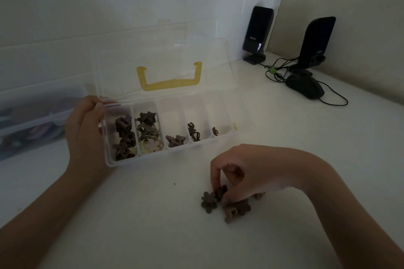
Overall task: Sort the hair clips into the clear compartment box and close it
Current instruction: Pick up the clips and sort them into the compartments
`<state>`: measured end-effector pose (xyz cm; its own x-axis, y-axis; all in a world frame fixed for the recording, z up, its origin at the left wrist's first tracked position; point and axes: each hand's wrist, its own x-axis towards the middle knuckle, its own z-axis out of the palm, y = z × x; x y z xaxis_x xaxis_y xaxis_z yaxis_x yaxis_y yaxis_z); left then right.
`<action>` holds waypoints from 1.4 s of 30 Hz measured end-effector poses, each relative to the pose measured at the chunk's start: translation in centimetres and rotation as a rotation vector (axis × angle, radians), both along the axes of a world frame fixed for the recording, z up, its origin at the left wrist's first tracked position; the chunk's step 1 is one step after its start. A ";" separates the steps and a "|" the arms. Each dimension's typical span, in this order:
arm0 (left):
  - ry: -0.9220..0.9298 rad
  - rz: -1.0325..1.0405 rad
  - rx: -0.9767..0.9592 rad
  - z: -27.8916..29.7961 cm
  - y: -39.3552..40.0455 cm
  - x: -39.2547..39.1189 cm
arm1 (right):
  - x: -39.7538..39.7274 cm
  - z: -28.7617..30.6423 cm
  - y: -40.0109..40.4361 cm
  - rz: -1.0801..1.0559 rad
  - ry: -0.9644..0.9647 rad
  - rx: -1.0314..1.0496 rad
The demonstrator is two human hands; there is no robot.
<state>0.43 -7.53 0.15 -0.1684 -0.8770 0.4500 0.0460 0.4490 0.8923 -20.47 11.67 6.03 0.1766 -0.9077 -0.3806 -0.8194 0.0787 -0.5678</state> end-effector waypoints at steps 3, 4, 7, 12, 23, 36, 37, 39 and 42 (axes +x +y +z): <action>0.037 0.004 -0.003 0.0 -0.3 0.1 | 0.0 0.0 0.0 -0.014 0.004 -0.042; 0.025 0.001 -0.010 0.1 -0.3 0.1 | 0.0 0.1 0.0 -0.025 -0.010 -0.080; 0.023 0.006 -0.008 0.0 -0.4 0.1 | -0.4 0.4 -0.1 -0.083 -0.106 -0.275; -0.035 0.020 -0.067 0.3 0.5 -0.2 | -1.8 0.5 -0.6 -0.376 0.019 -0.854; -0.090 0.100 -0.046 0.8 1.5 -0.5 | -3.7 -1.2 -1.3 -0.568 0.232 -0.884; -0.018 0.060 -0.009 1.1 1.7 -0.7 | -3.1 -0.2 2.5 -0.327 0.101 -0.740; -0.008 0.074 0.014 1.1 1.7 -0.7 | -3.1 -0.2 3.3 -0.299 0.106 -0.718; -0.005 0.080 0.030 1.0 1.7 -0.6 | -3.3 -0.4 4.7 -0.257 0.101 -0.592; -0.062 0.091 -0.015 0.9 1.7 -0.5 | -3.7 -1.4 5.9 -0.232 0.072 -0.360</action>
